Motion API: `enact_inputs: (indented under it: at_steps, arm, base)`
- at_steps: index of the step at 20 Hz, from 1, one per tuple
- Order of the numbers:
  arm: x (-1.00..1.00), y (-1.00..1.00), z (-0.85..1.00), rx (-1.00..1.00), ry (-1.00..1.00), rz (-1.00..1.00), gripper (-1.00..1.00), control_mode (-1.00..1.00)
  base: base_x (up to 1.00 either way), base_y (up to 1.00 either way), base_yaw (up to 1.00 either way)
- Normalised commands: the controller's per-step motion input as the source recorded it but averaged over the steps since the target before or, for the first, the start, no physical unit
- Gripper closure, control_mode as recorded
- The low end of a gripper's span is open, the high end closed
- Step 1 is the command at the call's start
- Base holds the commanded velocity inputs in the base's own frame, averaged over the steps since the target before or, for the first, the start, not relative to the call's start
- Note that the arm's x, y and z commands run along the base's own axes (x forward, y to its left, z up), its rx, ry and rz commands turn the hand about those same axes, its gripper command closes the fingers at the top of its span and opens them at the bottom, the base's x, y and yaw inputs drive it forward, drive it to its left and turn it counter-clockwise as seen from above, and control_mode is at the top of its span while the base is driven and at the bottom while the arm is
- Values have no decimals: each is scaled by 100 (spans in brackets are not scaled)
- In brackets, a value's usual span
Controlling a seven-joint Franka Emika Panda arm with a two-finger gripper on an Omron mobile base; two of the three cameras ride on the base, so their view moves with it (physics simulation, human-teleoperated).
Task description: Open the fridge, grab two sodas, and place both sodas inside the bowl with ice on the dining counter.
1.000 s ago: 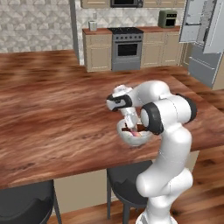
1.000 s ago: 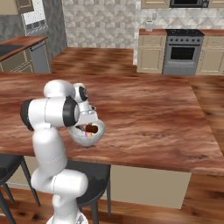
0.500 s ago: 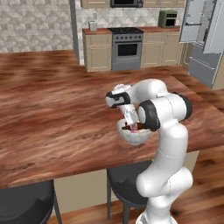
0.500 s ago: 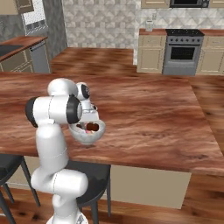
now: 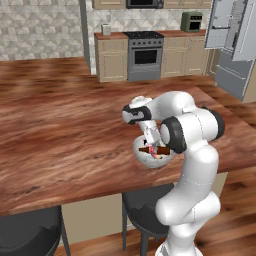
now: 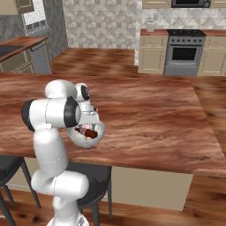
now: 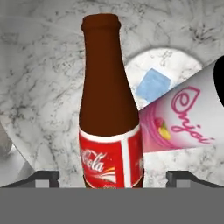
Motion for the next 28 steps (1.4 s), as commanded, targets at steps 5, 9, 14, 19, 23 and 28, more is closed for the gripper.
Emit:
enact_inputs:
  at_steps: [5,9,14,19,23,28]
  arm:
    - [-33,0,68,0,-9,-1,-100,-100]
    - [-50,0,77,0,-8,-3,-100,-100]
    - [-62,-1,71,0,-6,-7,-100,-100]
    - [-77,0,63,0,-9,-12,-100,-100]
    - [-86,0,56,0,-15,-15,-100,-100]
    - [-83,0,50,0,-22,-15,-100,-100]
  base:
    - [0,0,0]
    - [0,0,0]
    - [0,0,0]
    - [0,0,0]
    - [0,0,0]
    - [0,0,0]
